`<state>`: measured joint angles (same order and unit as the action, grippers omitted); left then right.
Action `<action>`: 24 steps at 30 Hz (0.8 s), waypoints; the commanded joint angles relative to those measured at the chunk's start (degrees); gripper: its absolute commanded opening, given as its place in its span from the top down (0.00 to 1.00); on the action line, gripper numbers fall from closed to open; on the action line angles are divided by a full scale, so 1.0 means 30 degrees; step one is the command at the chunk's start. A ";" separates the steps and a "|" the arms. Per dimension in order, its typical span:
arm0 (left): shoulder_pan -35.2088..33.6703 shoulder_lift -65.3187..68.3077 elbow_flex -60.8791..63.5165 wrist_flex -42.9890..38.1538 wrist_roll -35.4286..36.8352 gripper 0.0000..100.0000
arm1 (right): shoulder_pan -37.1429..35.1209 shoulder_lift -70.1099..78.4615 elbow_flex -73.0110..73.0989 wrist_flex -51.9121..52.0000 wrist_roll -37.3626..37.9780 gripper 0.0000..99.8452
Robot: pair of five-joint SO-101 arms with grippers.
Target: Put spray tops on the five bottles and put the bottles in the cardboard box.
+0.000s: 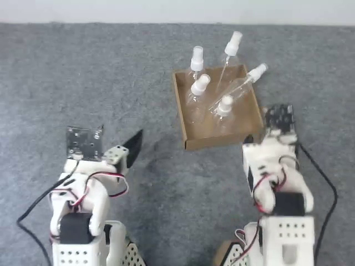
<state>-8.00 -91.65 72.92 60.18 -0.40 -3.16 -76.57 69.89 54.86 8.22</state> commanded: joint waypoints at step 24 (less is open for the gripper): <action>-0.3927 -0.0293 0.4205 -0.2227 -0.0147 0.69 | 0.0220 -0.9158 0.8381 0.1685 0.2549 0.98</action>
<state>-19.52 -92.00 84.09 57.71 -0.40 -3.08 -103.30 94.68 60.04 15.34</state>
